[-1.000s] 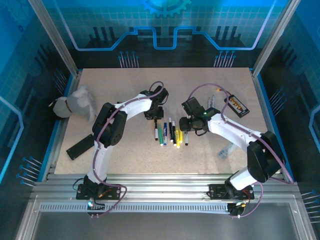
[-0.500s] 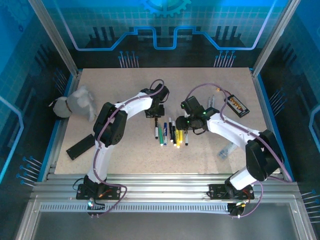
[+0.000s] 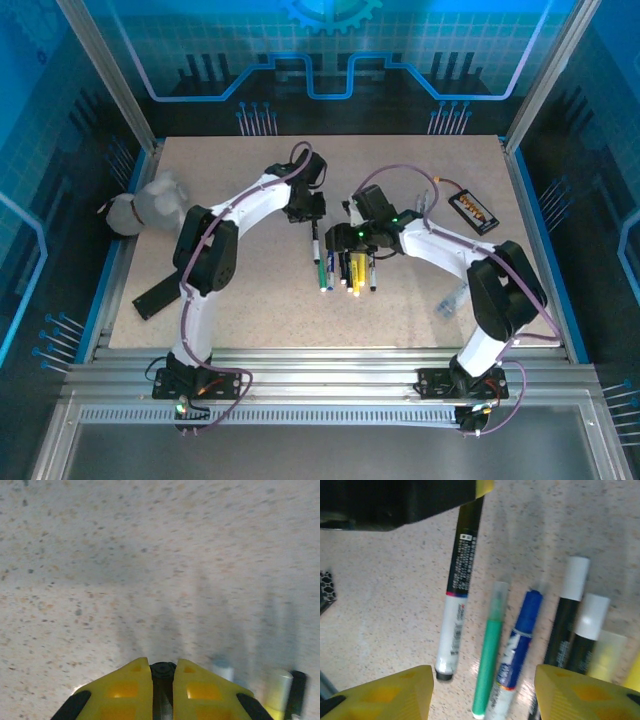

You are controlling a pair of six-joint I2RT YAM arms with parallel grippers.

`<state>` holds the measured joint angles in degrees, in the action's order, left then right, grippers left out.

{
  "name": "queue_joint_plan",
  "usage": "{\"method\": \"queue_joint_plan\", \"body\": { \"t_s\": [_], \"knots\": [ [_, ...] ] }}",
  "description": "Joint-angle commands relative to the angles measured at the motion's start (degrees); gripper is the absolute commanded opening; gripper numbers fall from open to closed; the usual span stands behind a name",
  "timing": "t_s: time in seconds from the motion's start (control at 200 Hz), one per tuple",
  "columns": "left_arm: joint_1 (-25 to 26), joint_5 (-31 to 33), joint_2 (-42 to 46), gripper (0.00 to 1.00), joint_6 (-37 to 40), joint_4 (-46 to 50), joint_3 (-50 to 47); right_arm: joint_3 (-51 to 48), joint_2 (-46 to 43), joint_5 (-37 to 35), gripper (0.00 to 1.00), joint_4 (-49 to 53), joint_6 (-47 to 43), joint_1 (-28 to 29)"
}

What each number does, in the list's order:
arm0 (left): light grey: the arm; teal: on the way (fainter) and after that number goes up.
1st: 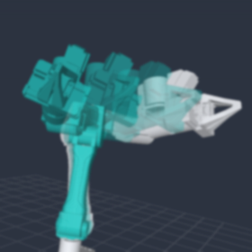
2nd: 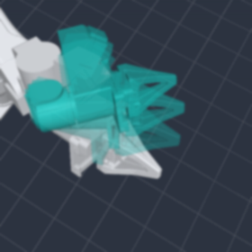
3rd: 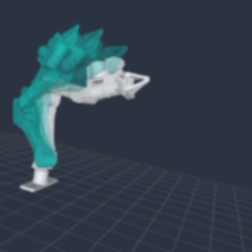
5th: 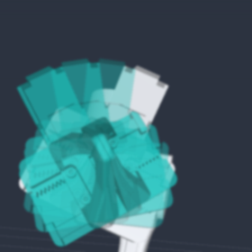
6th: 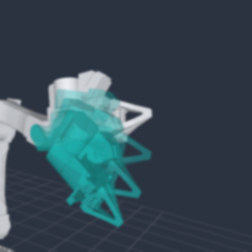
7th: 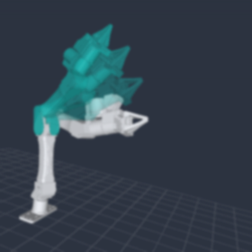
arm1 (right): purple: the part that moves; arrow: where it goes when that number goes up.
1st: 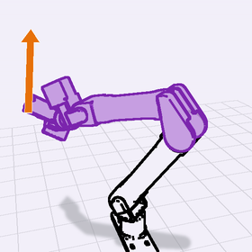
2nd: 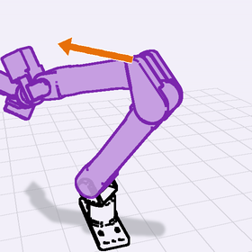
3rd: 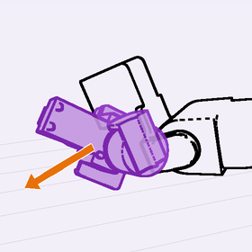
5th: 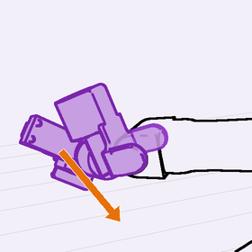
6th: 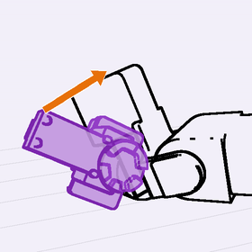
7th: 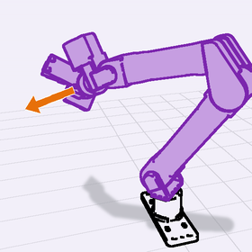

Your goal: Open the pen caps

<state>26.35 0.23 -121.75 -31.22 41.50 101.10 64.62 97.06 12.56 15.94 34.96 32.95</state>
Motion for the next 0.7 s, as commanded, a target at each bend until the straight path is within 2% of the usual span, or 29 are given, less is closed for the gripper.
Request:
{"method": "queue_joint_plan", "body": {
  "t_s": [0.0, 0.305, 0.4, 0.585, 0.695],
  "knots": [
    [-0.2, -5.7, 3.5, 0.0, -2.3, -1.8, -0.5, 1.9, 2.5, 5.4, 0.57, -4.1, 2.5, 0.1],
    [-0.1, -7.9, 4.8, 0.0, -3.3, -2.5, -0.2, 3.9, 6.2, 8.5, 0.55, -7.5, 4.7, 0.2],
    [-0.1, -7.8, 4.8, 0.0, -3.4, -2.6, 0.0, 4.8, 7.4, 9.2, 0.52, -7.7, 5.0, 0.3],
    [-0.2, -7.7, 4.7, 0.0, -4.0, -2.6, 0.5, 6.0, 9.0, 9.8, 0.39, -7.2, 5.3, 0.7],
    [-0.3, -7.1, 4.9, 0.0, -4.5, -3.0, 0.3, 5.5, 9.0, 10.1, 0.38, -7.5, 5.4, 1.0]
  ]
}}
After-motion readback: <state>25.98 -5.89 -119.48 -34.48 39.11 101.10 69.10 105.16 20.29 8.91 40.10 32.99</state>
